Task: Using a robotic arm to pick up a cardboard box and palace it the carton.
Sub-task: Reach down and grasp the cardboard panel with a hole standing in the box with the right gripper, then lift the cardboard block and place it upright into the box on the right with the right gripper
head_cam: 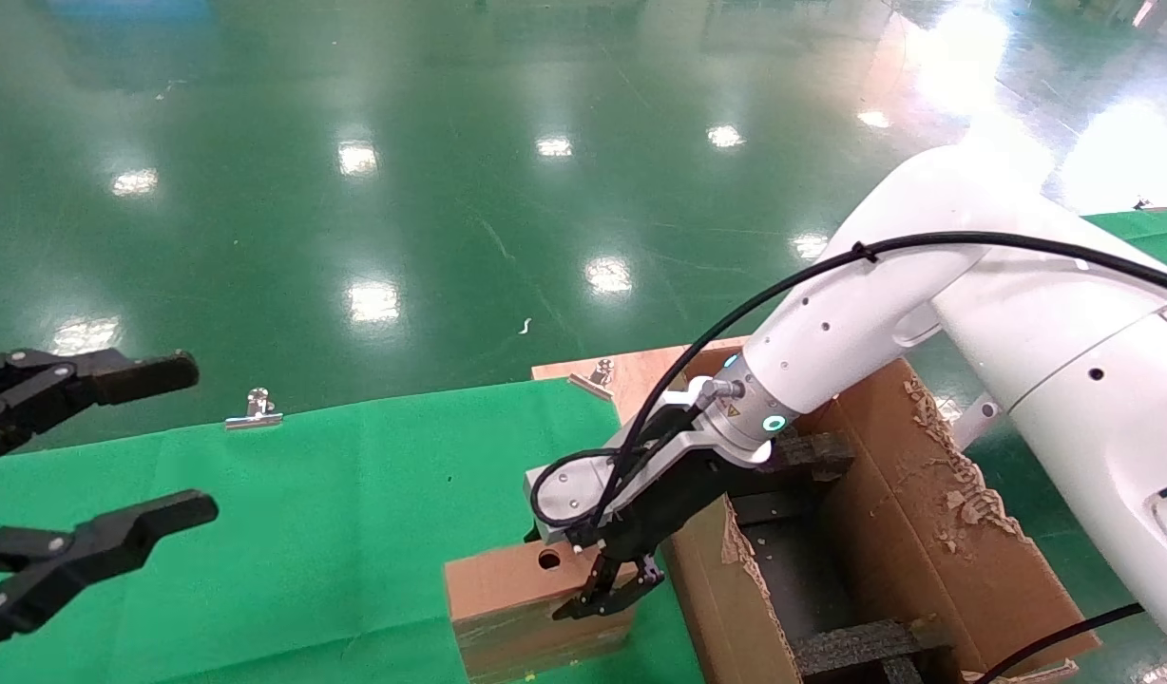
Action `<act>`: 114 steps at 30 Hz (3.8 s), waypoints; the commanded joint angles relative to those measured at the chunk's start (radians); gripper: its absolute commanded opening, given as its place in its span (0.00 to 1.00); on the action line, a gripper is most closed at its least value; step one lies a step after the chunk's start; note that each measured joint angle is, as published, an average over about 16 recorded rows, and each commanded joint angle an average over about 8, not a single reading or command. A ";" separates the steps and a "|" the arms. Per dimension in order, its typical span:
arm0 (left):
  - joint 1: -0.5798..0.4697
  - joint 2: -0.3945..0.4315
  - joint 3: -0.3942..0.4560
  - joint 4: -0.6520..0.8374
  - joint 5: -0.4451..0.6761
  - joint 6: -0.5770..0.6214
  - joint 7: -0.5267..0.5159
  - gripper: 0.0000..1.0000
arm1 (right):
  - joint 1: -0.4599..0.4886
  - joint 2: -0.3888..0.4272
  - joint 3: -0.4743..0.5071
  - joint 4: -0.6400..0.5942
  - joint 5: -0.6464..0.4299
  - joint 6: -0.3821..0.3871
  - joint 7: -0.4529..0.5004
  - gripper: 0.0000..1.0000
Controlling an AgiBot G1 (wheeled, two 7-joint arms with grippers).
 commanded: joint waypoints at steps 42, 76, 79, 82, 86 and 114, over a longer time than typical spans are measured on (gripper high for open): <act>0.000 0.000 0.000 0.000 0.000 0.000 0.000 1.00 | 0.453 0.094 -0.073 -0.271 0.175 -0.015 -0.099 0.00; 0.000 0.000 0.000 0.000 0.000 0.000 0.000 1.00 | 0.541 0.648 -0.426 -0.064 0.257 0.017 0.112 0.00; 0.000 0.000 0.000 0.000 0.000 0.000 0.000 1.00 | 0.520 0.680 -0.440 -0.051 0.252 0.030 0.122 0.00; 0.000 0.000 0.000 0.000 0.000 0.000 0.000 1.00 | 0.497 0.702 -0.450 -0.041 0.255 0.050 0.130 0.00; 0.000 0.000 0.000 0.000 0.000 0.000 0.000 1.00 | 0.468 0.720 -0.454 -0.028 0.275 0.084 0.134 0.00; 0.000 0.000 0.000 0.000 0.000 0.000 0.000 1.00 | 0.356 0.699 -0.506 0.004 0.242 0.290 0.456 0.00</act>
